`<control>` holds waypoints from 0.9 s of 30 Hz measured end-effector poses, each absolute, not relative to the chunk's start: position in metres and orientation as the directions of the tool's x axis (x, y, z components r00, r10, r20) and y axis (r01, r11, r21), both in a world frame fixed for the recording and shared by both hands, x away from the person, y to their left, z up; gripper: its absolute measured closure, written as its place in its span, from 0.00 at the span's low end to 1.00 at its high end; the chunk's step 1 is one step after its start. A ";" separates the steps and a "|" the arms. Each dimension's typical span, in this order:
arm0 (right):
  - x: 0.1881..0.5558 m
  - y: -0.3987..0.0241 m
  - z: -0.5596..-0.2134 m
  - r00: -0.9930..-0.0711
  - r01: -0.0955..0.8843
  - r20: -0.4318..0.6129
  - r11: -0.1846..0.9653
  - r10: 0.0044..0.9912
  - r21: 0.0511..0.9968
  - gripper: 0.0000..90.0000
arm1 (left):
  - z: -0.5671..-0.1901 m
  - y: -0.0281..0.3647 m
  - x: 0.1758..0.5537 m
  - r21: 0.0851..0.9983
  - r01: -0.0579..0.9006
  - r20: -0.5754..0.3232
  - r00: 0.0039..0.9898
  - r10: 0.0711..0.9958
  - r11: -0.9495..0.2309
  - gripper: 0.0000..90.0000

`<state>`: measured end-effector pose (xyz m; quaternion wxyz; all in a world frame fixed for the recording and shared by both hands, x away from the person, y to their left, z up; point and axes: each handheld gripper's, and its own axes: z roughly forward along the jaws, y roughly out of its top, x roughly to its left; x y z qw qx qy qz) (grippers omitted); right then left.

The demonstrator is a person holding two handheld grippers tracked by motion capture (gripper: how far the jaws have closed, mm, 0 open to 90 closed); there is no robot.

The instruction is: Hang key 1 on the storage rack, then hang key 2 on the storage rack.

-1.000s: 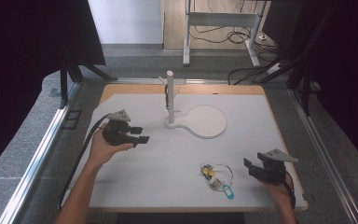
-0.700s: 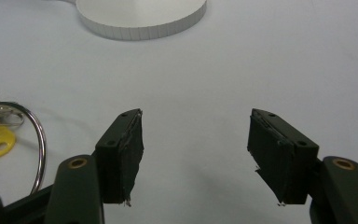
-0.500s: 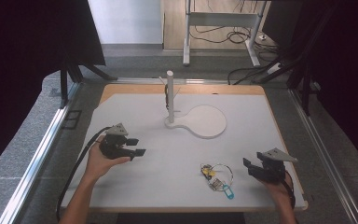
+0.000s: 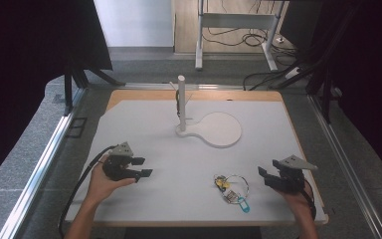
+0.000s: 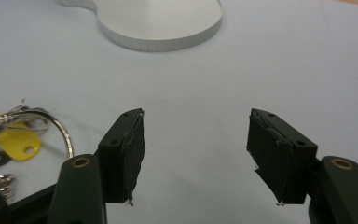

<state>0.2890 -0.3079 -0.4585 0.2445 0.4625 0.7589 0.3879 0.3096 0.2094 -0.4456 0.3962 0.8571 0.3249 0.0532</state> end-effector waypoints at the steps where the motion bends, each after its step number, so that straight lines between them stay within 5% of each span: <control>1: 0.289 -0.307 -0.457 -0.461 0.509 -0.011 0.275 0.887 0.815 0.42 | -0.446 0.210 0.310 0.712 0.517 -0.168 0.783 0.599 -0.475 0.47; 14: 0.301 -0.283 -0.419 -0.655 0.481 -0.033 0.451 0.755 0.752 0.43 | -0.450 0.213 0.310 0.710 0.530 -0.180 0.772 0.609 -0.462 0.46; 27: 0.315 -0.244 -0.416 -0.765 0.474 -0.039 0.603 0.643 0.641 0.45 | -0.455 0.210 0.309 0.699 0.527 -0.181 0.784 0.594 -0.483 0.45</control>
